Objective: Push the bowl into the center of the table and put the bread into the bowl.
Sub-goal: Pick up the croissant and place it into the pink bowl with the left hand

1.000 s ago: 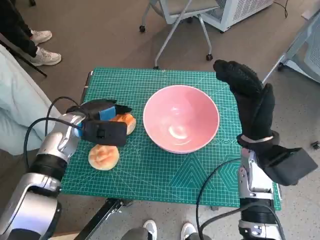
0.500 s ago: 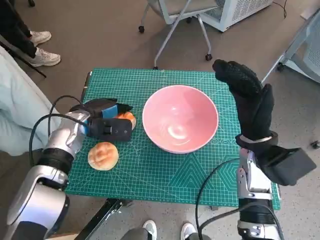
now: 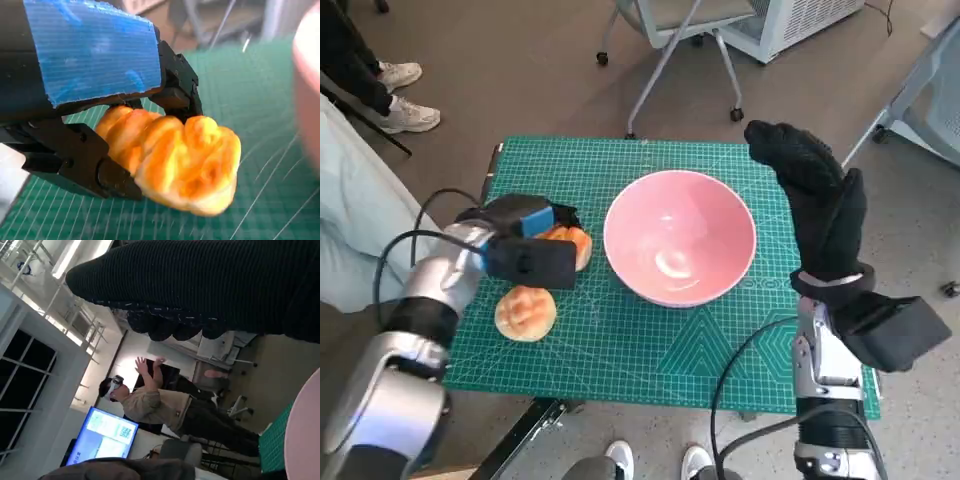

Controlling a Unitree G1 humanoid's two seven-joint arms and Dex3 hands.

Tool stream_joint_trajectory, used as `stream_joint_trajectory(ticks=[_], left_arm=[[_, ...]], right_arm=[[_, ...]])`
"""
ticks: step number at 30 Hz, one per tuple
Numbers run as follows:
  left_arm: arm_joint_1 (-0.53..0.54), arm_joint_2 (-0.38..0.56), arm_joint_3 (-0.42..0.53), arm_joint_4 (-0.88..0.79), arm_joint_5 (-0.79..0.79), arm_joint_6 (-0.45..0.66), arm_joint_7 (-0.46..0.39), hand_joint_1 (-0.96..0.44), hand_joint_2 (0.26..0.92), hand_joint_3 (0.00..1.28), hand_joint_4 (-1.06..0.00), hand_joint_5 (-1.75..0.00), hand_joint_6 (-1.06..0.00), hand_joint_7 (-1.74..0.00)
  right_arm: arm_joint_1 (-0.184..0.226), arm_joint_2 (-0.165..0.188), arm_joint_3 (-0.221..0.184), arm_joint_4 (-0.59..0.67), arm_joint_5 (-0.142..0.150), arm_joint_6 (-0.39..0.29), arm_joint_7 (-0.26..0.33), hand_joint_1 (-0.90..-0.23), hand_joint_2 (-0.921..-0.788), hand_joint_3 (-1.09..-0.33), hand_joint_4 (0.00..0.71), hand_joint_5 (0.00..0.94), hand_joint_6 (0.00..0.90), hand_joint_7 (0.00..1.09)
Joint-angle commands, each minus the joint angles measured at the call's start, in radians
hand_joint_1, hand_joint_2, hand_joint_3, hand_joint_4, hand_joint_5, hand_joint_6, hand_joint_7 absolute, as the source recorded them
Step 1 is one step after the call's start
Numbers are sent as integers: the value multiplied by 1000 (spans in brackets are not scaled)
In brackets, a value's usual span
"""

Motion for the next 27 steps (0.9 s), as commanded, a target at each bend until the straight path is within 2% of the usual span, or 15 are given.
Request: stream_joint_trajectory(ticks=[1,7,15,22,27], left_arm=[[35,58,88,-187,-84,-35,-24,4,920,76,-690,-1191,-614,-1149],[97,88,189,-441,-159,-4,-46,4,920,48,-730,-1138,-634,-1140],[150,59,313,-710,-225,-19,20,4,913,34,-745,-1117,-680,-1100],[154,-16,317,-792,-211,-33,74,3,911,28,-773,-1094,-675,-1098],[138,-61,275,-831,-193,-27,50,3,911,28,-774,-1108,-676,-1081]], right_arm=[[21,4,0,7,7,7,1,-662,-921,-778,218,7,65,577],[15,1,-2,18,11,6,5,-667,-921,-777,218,6,66,577],[11,-2,-5,27,19,3,14,-668,-921,-776,219,6,68,577],[10,-3,-6,26,24,4,18,-667,-921,-777,219,5,68,577],[10,-3,-5,25,24,4,21,-665,-921,-777,219,4,67,577]])
